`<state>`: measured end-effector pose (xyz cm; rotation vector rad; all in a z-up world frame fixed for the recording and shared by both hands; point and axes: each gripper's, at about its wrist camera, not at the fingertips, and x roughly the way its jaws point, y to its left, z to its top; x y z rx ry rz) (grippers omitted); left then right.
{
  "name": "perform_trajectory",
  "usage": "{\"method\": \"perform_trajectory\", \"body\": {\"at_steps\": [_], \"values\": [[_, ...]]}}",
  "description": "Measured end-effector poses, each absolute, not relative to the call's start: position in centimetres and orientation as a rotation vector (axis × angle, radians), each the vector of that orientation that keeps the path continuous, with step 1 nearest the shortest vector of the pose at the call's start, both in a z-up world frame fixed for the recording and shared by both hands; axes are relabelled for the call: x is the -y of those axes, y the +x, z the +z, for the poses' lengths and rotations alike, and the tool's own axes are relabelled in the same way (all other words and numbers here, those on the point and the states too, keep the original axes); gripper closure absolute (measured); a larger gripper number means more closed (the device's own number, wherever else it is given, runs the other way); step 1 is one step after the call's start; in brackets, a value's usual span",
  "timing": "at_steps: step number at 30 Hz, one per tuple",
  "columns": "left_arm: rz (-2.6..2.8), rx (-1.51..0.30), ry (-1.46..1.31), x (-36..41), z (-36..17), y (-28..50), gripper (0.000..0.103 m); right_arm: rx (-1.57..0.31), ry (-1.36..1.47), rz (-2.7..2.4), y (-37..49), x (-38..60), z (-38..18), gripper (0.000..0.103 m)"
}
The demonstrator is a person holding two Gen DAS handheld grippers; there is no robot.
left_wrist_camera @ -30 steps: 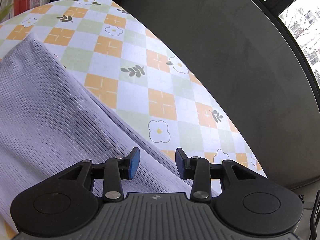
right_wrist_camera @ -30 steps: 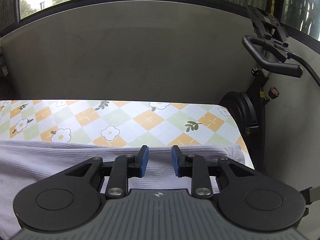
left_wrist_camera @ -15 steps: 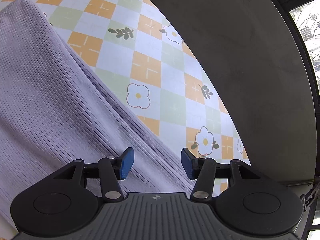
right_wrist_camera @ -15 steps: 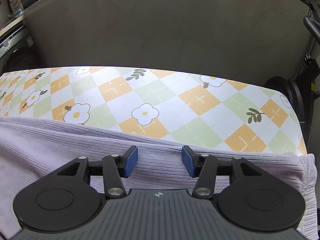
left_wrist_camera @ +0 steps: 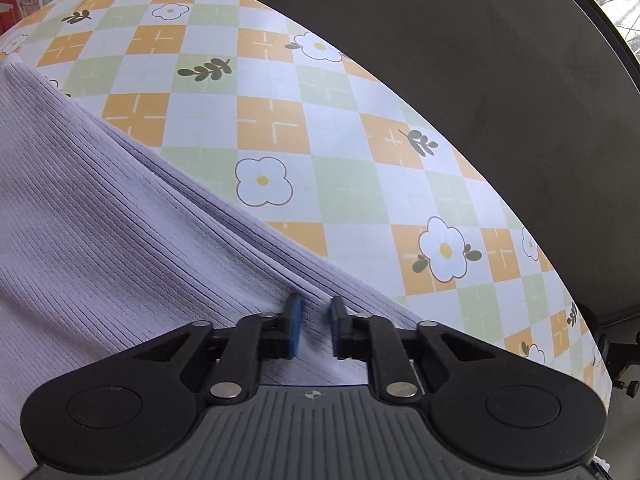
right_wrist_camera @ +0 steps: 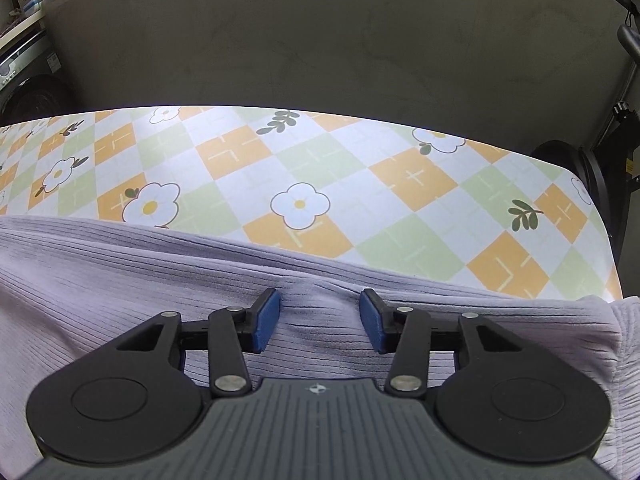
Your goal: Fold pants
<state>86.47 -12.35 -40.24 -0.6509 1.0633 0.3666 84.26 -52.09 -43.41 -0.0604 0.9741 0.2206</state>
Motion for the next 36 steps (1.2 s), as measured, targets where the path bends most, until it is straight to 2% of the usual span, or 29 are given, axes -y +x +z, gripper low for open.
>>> {"method": "perform_trajectory", "body": {"at_steps": [3, 4, 5, 18, 21, 23, 24, 25, 26, 31, 34, 35, 36], "values": [[0.355, -1.032, -0.701, 11.6, -40.6, 85.8, 0.102, -0.947, -0.107, 0.220, 83.7, 51.3, -43.3, 0.078], [0.354, -1.027, -0.700, 11.6, -40.5, 85.7, 0.102, -0.941, -0.105, 0.218, 83.5, 51.3, -43.2, 0.088], [0.352, -1.021, -0.694, 11.7, -40.4, 85.6, 0.102, -0.933, -0.088, 0.211, 83.3, 51.4, -43.0, 0.094], [0.278, -0.901, -0.516, 12.4, -37.1, 85.9, 0.102, -0.769, 0.008, 0.139, 82.2, 52.5, -40.4, 0.099], [0.221, -0.982, -0.594, 12.1, -37.6, 86.6, 0.100, -0.756, 0.010, 0.131, 82.2, 52.4, -40.2, 0.100], [0.212, -1.046, -0.718, 11.7, -38.5, 86.5, 0.096, -0.753, 0.014, 0.133, 82.1, 52.5, -40.2, 0.100], [0.234, -1.072, -0.759, 11.5, -39.0, 86.3, 0.088, -0.756, 0.017, 0.133, 82.0, 52.5, -40.3, 0.100], [0.260, -1.091, -0.771, 11.5, -39.3, 86.4, 0.073, -0.761, 0.021, 0.132, 81.9, 52.6, -40.4, 0.100], [0.301, -1.110, -0.775, 11.4, -39.6, 86.5, 0.065, -0.767, 0.026, 0.131, 81.9, 52.7, -40.6, 0.100], [0.320, -1.146, -0.640, 12.6, -39.7, 87.9, 0.052, -0.774, 0.034, 0.134, 81.7, 52.8, -40.9, 0.100], [0.326, -1.146, -0.522, 14.0, -39.9, 88.6, 0.054, -0.774, 0.042, 0.133, 81.7, 52.9, -41.0, 0.100], [0.339, -1.142, -0.481, 14.4, -39.8, 88.7, 0.060, -0.772, 0.042, 0.134, 81.6, 52.9, -41.0, 0.100], [0.354, -1.134, -0.441, 14.7, -39.8, 88.8, 0.092, -0.770, 0.043, 0.135, 81.5, 52.9, -41.0, 0.100]]}}
